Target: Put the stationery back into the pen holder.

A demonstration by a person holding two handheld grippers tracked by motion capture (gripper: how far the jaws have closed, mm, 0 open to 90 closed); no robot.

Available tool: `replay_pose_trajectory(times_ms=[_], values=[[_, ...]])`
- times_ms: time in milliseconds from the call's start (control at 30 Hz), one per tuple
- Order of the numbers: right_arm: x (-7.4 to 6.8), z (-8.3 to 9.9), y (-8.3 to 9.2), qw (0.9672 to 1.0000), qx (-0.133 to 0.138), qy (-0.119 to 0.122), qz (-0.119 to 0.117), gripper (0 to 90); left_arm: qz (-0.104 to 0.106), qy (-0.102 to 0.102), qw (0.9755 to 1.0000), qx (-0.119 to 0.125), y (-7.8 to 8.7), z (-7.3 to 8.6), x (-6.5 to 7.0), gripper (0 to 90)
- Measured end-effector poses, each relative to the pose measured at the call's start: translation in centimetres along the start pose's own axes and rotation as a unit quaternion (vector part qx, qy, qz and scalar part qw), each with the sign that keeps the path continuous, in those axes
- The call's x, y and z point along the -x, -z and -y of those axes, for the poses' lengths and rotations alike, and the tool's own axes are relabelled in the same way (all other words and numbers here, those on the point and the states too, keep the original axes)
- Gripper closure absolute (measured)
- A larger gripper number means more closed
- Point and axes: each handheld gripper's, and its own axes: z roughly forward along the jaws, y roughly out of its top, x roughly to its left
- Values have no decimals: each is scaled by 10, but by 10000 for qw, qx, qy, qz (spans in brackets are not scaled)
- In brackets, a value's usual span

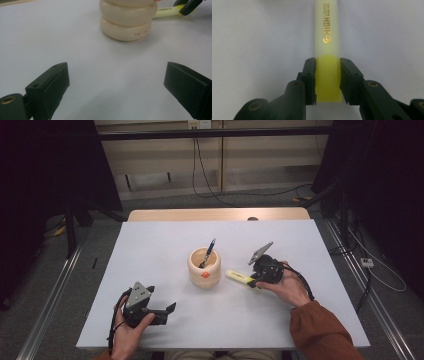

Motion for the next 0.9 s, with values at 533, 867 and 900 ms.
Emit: replay_pose_trajectory(times_ms=[533,867,900], values=[[-19,22,14,9994,107,5,-341,676,-63,-500,9987,-25,2,-7,7,66],[-28,18,18,9983,214,80,-527,676,-56,-724,9973,-48,-5,-7,16,62],[-29,17,18,9981,223,101,-557,676,-70,-828,9965,-41,-5,-7,18,62]])
